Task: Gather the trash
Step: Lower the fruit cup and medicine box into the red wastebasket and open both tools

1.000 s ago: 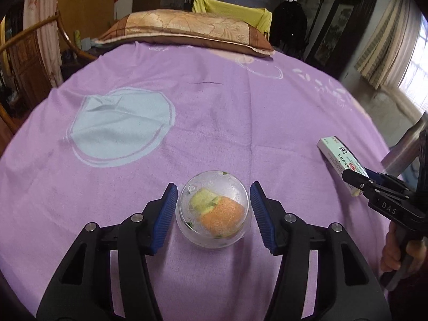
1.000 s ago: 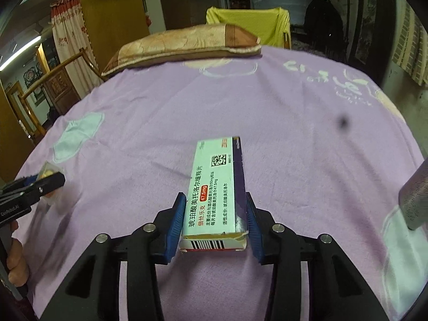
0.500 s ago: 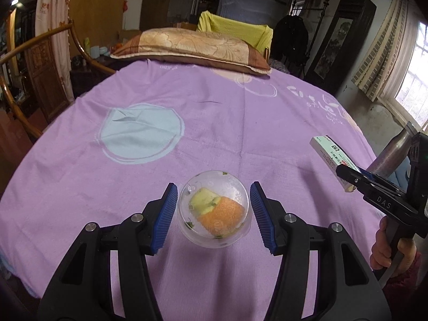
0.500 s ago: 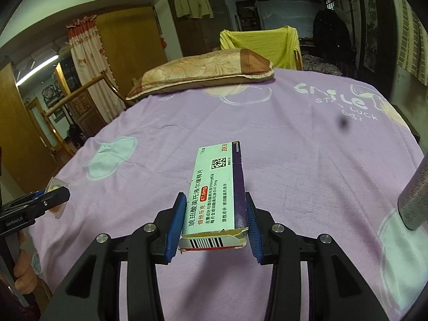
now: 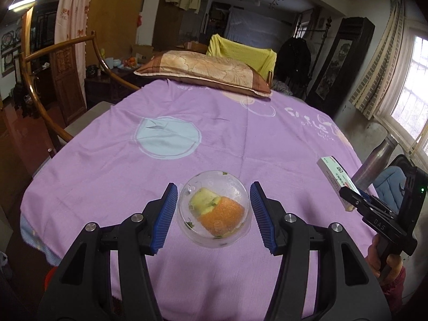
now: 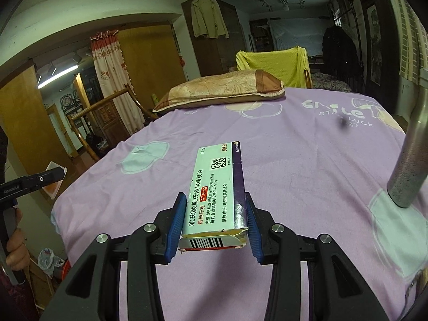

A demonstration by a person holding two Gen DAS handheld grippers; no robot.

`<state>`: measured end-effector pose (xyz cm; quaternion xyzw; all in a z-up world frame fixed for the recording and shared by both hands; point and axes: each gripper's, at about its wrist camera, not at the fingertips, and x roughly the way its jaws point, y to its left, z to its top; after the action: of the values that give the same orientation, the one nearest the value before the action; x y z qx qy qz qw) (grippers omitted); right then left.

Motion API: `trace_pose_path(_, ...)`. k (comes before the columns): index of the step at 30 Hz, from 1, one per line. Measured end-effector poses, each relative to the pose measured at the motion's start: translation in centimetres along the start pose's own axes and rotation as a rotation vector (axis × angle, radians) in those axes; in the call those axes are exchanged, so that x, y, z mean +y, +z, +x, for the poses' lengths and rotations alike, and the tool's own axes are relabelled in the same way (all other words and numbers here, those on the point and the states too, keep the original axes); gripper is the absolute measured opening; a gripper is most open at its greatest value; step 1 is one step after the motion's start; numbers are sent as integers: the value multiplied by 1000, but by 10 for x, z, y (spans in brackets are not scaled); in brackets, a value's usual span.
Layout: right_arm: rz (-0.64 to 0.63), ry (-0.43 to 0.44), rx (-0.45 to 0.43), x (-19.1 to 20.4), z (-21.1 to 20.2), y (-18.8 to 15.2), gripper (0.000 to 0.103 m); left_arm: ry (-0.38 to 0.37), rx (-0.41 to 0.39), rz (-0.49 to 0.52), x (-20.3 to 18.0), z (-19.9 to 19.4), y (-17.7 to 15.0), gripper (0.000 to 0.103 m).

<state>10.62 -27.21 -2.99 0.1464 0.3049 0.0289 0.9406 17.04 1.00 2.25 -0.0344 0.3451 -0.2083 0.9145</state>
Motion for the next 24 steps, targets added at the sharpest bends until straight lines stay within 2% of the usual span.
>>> trace_pose_path(6, -15, 25, -64, 15, -39, -2, 42, 37, -45, -26, 20, -37, -16, 56)
trace_pose_path(12, -45, 72, -95, 41, -61, -4, 43, 105, -66, -76, 60, -74, -45, 56)
trace_pose_path(19, -108, 139, -73, 83, -59, -9, 42, 247, -33, -167, 126, -99, -94, 56)
trace_pose_path(24, -157, 175, -26, 120, -44, -15, 42, 308, 19, -267, 180, -99, -132, 56)
